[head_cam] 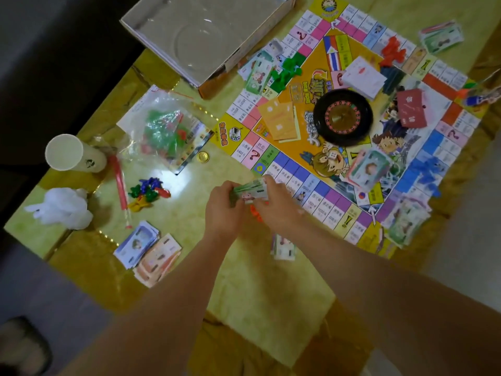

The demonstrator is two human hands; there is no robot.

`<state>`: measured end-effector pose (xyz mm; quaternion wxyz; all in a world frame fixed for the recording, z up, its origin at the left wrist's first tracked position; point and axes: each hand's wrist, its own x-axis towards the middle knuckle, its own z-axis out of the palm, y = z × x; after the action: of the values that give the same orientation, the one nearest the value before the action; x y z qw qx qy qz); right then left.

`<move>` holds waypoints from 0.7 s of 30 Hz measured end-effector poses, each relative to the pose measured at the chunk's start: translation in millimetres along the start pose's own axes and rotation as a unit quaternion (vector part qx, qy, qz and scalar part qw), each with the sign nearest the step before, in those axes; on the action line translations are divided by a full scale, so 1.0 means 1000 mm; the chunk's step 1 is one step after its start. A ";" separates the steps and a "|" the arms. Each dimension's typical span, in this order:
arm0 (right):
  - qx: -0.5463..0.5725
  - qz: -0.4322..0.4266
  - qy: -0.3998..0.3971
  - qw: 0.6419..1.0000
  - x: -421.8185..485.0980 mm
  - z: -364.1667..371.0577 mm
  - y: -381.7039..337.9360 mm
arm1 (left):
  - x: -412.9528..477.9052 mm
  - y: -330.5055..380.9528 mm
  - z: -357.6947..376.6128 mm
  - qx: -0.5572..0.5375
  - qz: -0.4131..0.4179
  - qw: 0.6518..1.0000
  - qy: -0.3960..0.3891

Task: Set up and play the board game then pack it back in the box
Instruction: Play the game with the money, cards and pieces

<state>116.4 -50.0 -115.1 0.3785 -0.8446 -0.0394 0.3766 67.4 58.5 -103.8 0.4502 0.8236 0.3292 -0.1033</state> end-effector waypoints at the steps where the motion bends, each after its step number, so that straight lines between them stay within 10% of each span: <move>1: -0.028 -0.015 0.031 0.999 -0.004 0.008 0.004 | -0.006 -0.008 -0.001 0.018 0.022 0.999 0.018; 13: -0.097 -0.090 0.127 0.983 -0.030 0.075 0.017 | -0.038 -0.085 -0.006 0.187 0.090 0.978 0.031; 21: 0.147 -0.022 0.114 0.982 -0.031 0.037 0.002 | -0.034 -0.051 -0.014 0.093 0.097 0.991 -0.006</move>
<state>69.2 -40.1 -113.1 0.5087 -0.8162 0.0415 0.2707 7.2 74.1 -114.2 0.3817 0.8893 0.2339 -0.0937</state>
